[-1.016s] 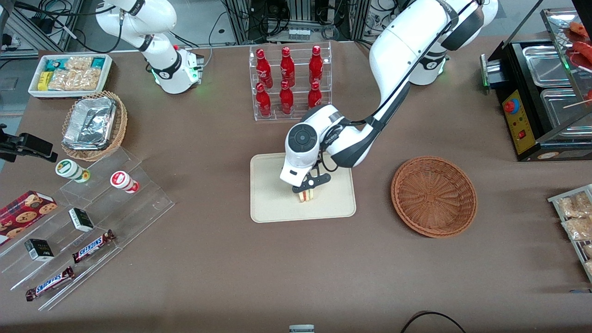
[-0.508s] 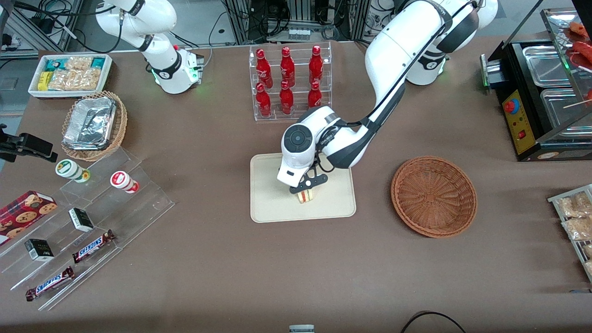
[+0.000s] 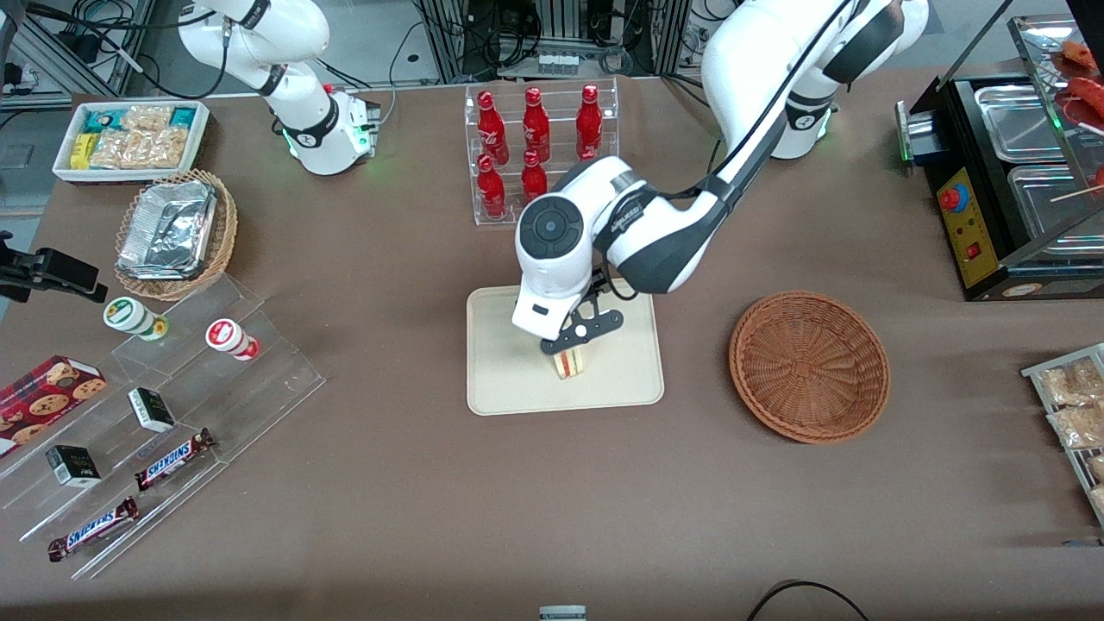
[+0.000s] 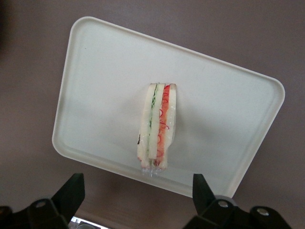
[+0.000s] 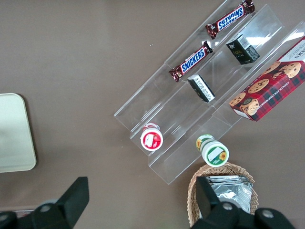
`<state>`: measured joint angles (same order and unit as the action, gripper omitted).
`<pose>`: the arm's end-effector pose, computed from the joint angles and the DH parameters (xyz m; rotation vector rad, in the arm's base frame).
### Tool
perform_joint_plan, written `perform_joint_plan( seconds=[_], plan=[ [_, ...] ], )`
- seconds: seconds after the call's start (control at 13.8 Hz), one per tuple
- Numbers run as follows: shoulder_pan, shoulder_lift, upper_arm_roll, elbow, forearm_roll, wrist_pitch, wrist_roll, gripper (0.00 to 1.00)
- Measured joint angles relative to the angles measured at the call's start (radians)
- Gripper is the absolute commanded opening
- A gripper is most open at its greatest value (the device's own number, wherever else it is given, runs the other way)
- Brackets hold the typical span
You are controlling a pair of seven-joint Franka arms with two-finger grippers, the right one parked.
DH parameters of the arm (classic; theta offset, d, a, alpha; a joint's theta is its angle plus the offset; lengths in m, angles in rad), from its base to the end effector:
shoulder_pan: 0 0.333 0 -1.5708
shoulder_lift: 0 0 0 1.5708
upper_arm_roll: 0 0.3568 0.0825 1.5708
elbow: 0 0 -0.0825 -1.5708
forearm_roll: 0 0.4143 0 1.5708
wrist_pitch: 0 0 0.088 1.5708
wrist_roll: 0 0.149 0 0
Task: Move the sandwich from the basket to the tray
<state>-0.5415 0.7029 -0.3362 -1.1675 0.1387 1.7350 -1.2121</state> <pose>0.5615 -0.5427 0.3674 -3.0387 -0.5666 0.1888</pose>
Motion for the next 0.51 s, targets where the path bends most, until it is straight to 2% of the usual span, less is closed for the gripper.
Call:
perform_joint_plan(
  seconds=[0.29, 0.51],
  plan=[
    [0.019, -0.041, 0.009, 0.018, 0.001, -0.084, 0.08, 1.0],
    [0.076, -0.05, 0.014, 0.018, 0.003, -0.104, 0.117, 1.0]
  ],
)
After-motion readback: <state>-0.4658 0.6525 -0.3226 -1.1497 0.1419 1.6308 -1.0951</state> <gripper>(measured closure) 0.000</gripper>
